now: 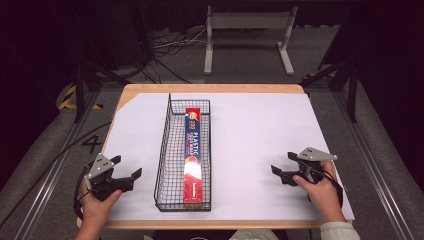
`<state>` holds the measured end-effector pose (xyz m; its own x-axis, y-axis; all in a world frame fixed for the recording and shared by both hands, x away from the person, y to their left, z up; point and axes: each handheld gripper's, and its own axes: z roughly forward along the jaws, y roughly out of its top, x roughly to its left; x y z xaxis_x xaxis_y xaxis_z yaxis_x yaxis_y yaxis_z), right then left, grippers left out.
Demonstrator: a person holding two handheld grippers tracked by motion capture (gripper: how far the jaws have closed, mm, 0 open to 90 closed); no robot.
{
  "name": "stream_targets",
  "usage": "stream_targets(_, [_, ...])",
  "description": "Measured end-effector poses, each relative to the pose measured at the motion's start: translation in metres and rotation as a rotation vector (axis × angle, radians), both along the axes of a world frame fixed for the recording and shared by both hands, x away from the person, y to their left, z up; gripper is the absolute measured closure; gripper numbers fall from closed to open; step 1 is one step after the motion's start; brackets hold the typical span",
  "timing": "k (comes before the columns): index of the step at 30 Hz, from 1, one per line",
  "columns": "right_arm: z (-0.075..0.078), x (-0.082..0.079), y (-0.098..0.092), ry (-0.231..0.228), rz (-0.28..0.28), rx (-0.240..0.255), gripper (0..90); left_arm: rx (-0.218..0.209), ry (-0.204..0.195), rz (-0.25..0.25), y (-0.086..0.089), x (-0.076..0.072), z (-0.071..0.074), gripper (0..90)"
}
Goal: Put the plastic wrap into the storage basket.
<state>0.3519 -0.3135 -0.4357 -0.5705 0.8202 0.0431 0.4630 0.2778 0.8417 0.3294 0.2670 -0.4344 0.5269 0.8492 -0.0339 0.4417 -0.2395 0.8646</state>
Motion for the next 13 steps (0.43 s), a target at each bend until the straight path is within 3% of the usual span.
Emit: stream_targets(13, [-0.0012,-0.0092,0.0018,-0.026,-0.004,0.021,13.6,-0.007,-0.014,0.004,0.0044,-0.0015,-0.0044,12.1])
